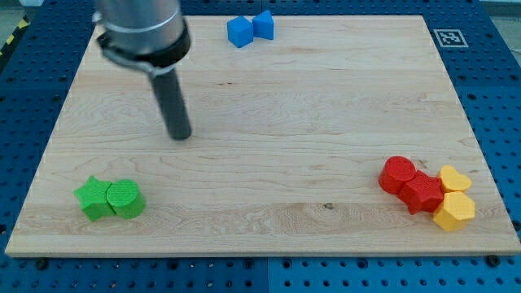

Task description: Move your arm towards center right

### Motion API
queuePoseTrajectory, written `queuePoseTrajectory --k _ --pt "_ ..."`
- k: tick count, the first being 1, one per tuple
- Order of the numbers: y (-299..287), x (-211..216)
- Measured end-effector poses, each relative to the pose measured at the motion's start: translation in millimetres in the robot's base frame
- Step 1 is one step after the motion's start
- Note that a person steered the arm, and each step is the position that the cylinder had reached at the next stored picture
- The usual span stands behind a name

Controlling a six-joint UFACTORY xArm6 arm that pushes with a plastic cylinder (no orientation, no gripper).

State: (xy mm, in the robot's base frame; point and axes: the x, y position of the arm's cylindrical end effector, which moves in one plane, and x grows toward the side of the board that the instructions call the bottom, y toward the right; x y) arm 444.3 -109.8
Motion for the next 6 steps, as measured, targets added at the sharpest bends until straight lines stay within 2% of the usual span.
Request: queuePoseTrajectory --k 1,3,6 --pt "27.9 -15.2" --pt "67.2 -14.2" --pt "67.4 -13.9"
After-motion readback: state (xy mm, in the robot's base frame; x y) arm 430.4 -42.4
